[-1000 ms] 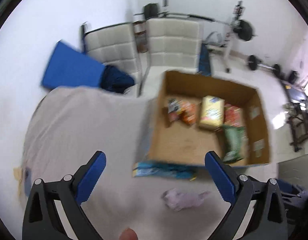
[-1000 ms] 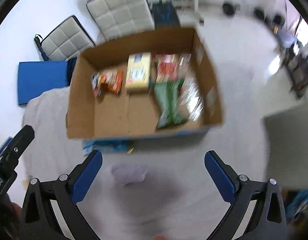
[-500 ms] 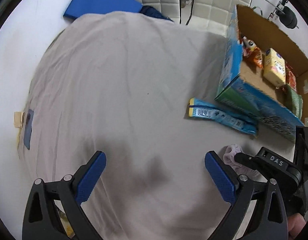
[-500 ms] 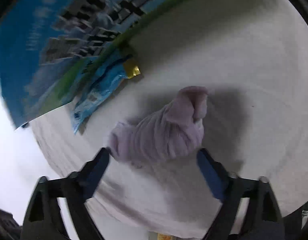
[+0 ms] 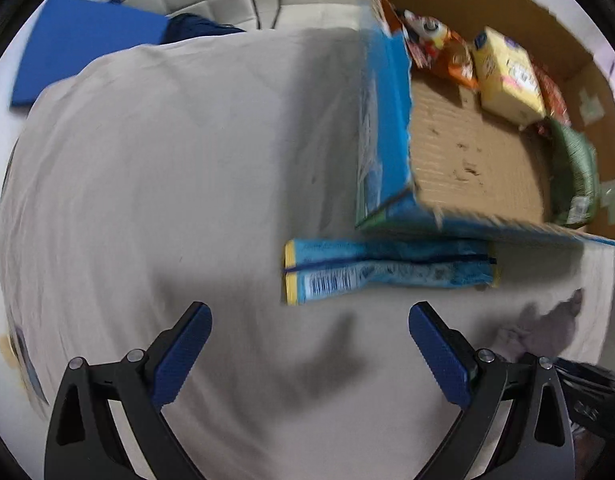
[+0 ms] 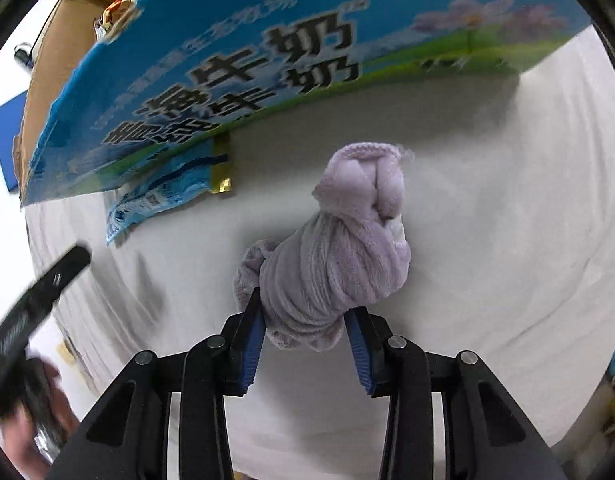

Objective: Organize soft objects
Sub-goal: 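Move the right tool to the lavender towel and grasp it, then grasp the blue snack stick pack with the left tool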

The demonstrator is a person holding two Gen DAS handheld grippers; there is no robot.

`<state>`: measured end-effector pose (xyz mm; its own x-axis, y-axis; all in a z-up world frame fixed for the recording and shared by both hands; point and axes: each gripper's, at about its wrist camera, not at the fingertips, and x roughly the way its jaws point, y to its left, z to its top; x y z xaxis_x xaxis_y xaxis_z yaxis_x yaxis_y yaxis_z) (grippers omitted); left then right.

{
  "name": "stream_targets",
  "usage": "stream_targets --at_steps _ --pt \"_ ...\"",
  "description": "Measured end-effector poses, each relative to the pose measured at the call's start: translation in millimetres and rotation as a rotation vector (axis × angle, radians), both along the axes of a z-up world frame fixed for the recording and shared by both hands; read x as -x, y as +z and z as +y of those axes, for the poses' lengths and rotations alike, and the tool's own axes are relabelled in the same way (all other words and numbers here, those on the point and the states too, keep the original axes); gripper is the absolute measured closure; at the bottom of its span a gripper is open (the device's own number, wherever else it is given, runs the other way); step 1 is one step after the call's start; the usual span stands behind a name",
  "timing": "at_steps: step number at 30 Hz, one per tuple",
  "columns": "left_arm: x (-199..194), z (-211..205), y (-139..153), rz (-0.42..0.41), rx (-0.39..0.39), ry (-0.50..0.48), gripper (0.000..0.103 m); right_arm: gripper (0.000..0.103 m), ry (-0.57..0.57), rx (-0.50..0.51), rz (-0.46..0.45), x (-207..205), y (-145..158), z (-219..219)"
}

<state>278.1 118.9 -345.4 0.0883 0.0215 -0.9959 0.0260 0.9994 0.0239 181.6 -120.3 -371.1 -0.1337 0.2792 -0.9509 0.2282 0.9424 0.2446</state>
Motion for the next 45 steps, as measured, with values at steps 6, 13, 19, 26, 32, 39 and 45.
stream_targets --at_steps 6,13,19,26,32,39,45 --pt "-22 -18 -29 0.039 -0.034 -0.154 0.002 0.062 0.060 0.031 0.011 7 -5 10" --pt "-30 -33 -46 0.105 0.077 -0.232 0.002 0.062 0.118 0.041 0.012 23 0 14" --pt "0 -58 -44 0.155 0.114 -0.324 0.002 0.062 0.132 0.035 0.015 19 0 23" --pt "17 -71 -16 0.115 0.100 -0.323 0.002 0.062 0.137 0.042 -0.002 -2 7 21" --pt "2 -100 -32 0.024 -0.159 -0.442 0.002 0.062 0.110 0.042 -0.002 -4 0 12" --pt "5 -109 -43 0.065 -0.072 -0.446 0.061 0.062 0.112 0.044 0.003 5 1 5" --pt "37 -94 -41 0.120 0.051 -0.266 0.077 0.062 0.121 0.044 0.045 13 -6 -4"
